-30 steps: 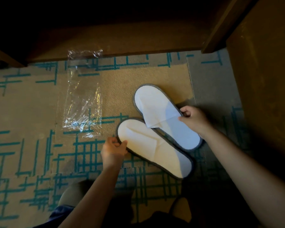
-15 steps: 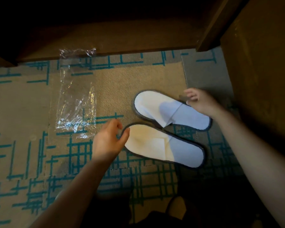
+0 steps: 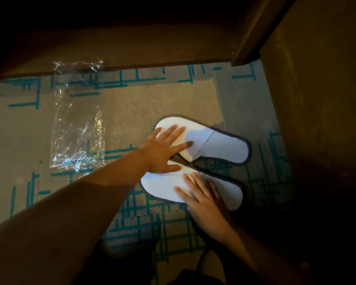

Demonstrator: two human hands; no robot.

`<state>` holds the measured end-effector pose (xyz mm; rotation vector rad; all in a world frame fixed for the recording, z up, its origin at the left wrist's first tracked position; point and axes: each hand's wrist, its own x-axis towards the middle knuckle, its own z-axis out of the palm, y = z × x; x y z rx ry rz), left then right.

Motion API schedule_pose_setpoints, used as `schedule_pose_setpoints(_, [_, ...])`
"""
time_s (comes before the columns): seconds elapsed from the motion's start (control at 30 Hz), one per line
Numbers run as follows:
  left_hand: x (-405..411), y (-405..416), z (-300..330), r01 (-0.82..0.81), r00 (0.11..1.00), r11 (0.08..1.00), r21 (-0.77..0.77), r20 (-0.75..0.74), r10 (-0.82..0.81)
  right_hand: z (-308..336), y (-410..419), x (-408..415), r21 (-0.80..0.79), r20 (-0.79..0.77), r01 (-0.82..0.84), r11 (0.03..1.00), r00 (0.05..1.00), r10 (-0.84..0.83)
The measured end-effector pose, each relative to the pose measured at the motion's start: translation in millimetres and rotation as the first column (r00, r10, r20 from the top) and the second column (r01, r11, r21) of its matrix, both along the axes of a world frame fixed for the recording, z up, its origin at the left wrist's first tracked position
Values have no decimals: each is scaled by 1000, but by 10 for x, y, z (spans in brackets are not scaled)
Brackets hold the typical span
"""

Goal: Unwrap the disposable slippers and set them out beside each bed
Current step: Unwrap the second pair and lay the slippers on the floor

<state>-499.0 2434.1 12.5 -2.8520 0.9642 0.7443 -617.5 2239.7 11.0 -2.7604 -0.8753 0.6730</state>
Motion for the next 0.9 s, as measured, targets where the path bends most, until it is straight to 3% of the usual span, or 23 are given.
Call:
schedule_pose_setpoints(0.1, [-84, -1, -15, -65, 998, 998, 19, 5, 65, -15, -222, 229, -96, 24, -56, 994, 998, 58])
schedule_pose_setpoints(0.23, [-263, -52, 3, -256, 966, 967, -2, 44, 256, -37, -408, 318, -18, 89, -91, 996, 992, 93])
schedule_pose_setpoints(0.33, [-385, -28, 39, -400, 908, 911, -103, 90, 409, -29, -398, 282, 41, 152, -115, 993, 983, 108])
schedule_pose_setpoints(0.37, [-420, 14, 57, -446, 881, 885, -137, 108, 460, -21, -375, 279, 43, 180, -24, 999, 984, 16])
schedule_pose_setpoints(0.43, [-487, 138, 54, -505, 844, 846, -172, 104, 526, 15, -332, 292, 27, 172, 363, 931, 916, -362])
schedule_pose_setpoints(0.47, [-519, 202, 55, -510, 847, 845, -162, 80, 526, 21, -327, 302, 15, 149, 534, 845, 835, -530])
schedule_pose_setpoints(0.53, [-581, 298, 27, -469, 880, 876, -109, 28, 474, -33, -345, 284, -50, 92, 651, 757, 758, -646])
schedule_pose_setpoints(0.63, [-616, 305, -40, -420, 905, 903, -97, 27, 424, -136, -372, 245, -141, 99, 546, 826, 838, -537])
schedule_pose_setpoints(0.9, [-573, 241, -94, -297, 953, 953, -56, 51, 300, -68, -376, 509, -118, 178, 538, 835, 839, -515])
